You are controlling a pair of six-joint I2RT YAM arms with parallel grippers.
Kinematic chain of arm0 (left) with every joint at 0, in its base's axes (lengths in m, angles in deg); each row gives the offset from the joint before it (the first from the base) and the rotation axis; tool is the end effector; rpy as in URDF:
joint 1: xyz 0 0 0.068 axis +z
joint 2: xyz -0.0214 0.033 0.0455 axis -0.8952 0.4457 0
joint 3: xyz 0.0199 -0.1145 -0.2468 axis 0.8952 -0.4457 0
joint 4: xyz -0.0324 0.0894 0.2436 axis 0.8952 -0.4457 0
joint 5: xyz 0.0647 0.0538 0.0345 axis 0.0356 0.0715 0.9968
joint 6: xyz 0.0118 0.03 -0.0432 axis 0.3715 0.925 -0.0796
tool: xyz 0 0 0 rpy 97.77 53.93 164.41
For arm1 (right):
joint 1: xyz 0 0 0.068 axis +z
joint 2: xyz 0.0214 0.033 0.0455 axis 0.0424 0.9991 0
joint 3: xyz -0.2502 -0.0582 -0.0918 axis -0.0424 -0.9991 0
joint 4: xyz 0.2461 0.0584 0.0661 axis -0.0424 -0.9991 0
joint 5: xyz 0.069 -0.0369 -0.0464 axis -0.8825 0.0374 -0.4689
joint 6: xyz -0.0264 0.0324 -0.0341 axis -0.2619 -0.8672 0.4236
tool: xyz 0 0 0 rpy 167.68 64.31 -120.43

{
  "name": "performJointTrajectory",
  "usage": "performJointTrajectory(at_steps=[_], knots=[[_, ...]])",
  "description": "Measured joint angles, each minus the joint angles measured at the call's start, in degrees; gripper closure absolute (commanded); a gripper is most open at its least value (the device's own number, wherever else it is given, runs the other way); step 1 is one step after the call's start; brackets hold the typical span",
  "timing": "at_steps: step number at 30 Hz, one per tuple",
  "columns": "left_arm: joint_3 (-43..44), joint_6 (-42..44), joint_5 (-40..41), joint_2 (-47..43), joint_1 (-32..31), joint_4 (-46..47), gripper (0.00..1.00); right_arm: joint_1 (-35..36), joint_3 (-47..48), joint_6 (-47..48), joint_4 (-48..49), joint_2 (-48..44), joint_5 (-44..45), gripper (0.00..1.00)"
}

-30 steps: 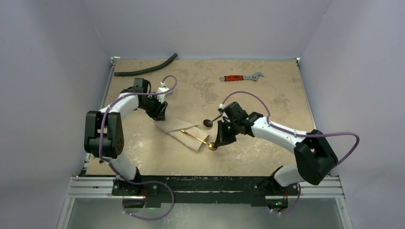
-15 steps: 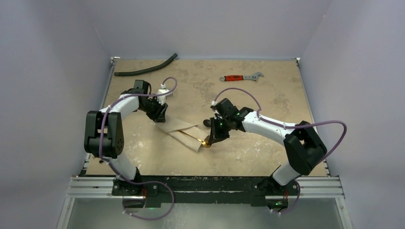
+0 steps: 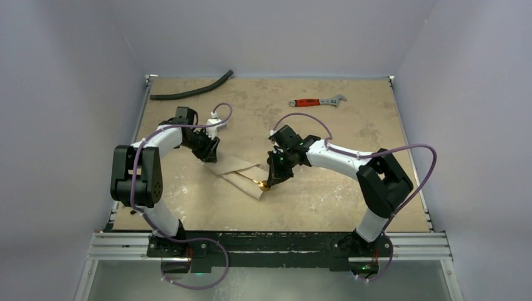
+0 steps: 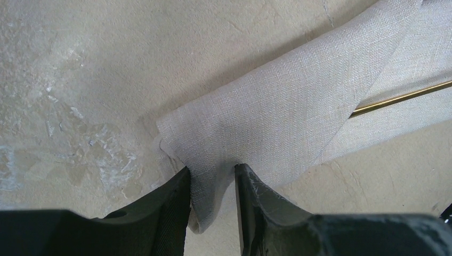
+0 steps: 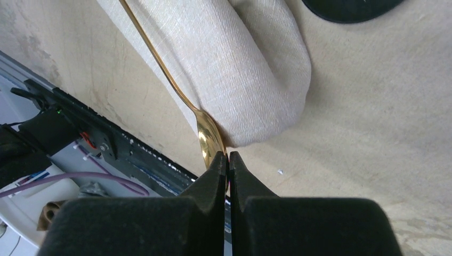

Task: Fold the napkin into a case and place the utensils inside
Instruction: Insert the spoon into the folded napkin.

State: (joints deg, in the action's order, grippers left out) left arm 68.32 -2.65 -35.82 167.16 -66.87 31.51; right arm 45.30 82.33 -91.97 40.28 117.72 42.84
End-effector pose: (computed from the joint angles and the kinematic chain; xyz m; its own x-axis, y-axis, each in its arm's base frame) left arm 0.3179 -0.0371 0.1735 -0.6836 0.5038 -0.5282 0.6911 0.6795 -0.2463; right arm 0.2482 0.2457 0.1976 -0.9639 -0.0804 -0.2539 -0.2119 0.8088 0.5486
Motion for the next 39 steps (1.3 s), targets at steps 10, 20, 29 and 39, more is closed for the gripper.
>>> performJointTrajectory(at_steps=[10, 20, 29, 39], knots=[[0.02, 0.96, -0.31, 1.42, 0.26, -0.02, 0.67, 0.26, 3.37, 1.01, 0.22, 4.59, -0.31, 1.00], [0.63, 2.34, -0.28, 2.45, 0.33, -0.94, 0.64, 0.24, 3.32, 3.02, 2.80, 6.62, -0.48, 1.00], [8.46, 2.89, 0.20, 2.51, 0.48, -6.91, 0.48, 0.24, -1.20, 3.15, 9.51, 7.37, -1.05, 1.00], [13.92, 3.54, 1.75, 3.23, 0.68, -7.58, 0.57, 0.22, -2.05, 3.08, 11.34, 7.28, -2.01, 1.00]])
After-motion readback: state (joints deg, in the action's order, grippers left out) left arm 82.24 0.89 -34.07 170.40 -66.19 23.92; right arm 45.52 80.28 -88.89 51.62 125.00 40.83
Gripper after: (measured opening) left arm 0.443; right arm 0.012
